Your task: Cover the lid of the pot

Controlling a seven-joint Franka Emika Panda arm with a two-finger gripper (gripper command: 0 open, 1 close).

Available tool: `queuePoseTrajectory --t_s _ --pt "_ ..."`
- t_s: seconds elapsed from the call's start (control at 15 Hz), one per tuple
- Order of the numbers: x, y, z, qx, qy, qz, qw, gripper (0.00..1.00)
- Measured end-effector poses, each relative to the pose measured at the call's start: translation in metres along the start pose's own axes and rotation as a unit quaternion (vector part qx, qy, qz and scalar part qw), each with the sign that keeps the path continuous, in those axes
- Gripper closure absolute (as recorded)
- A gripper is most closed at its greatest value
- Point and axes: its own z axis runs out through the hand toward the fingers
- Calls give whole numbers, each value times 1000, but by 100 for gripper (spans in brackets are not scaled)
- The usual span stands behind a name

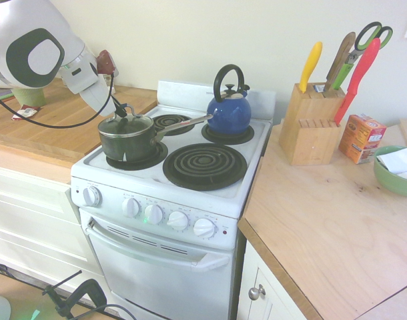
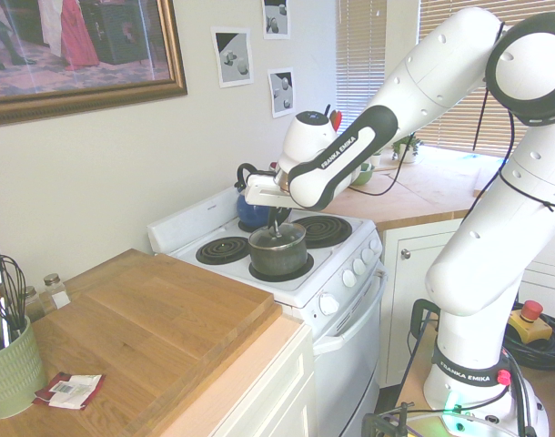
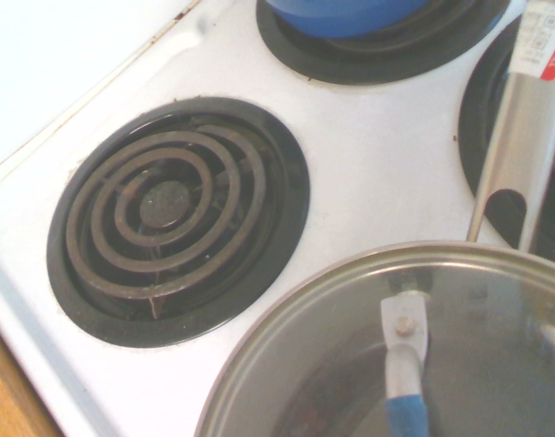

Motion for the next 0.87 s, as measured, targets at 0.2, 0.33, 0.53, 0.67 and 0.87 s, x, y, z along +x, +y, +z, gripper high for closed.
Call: queuePoseTrajectory --t_s 0.2,0.33,0.53,0.67,0.87 --pt "-1 0 -1 1 0 0 1000 100" --pt "0 0 -1 1 1 2 1000 100" --pt "4 0 -1 1 2 10 1000 100" --pt "5 0 -1 -1 3 13 1000 0" --pt "4 -3 -1 -12 2 12 1000 0"
